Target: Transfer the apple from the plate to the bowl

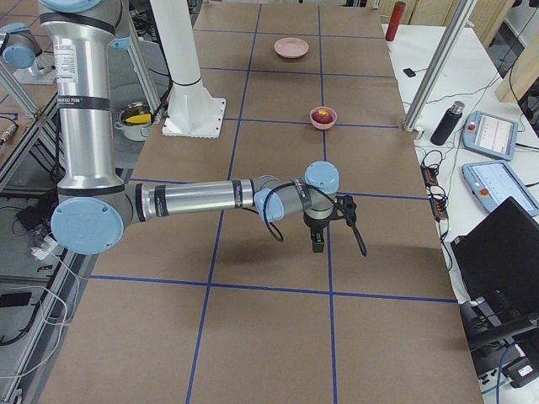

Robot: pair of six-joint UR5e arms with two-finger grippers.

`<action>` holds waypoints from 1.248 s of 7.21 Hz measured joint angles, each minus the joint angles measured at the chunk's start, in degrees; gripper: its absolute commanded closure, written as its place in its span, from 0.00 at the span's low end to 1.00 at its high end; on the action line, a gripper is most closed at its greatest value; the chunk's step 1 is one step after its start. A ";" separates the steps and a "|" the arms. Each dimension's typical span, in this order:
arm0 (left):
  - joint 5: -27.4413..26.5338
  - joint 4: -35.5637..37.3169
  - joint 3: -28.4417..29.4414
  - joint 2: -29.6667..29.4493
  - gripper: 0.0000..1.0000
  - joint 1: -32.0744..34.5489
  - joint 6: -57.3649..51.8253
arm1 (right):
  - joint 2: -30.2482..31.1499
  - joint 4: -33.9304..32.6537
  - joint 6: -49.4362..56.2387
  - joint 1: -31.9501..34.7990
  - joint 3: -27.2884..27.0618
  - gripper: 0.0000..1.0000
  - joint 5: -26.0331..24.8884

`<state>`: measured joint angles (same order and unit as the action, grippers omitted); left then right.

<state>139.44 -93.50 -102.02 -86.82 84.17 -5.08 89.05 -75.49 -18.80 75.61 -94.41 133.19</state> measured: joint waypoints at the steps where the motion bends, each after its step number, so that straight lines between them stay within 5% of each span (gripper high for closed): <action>1: -0.07 -0.01 0.06 0.04 0.02 0.00 0.16 | 0.06 0.00 -0.05 -0.02 -0.12 0.00 0.10; 9: -0.56 -1.12 -0.07 -0.32 0.02 0.03 0.48 | 0.18 -0.01 0.08 -0.02 0.08 0.00 0.07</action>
<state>138.88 -94.63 -102.09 -87.14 84.19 -4.60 89.23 -75.50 -18.72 75.59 -94.33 133.25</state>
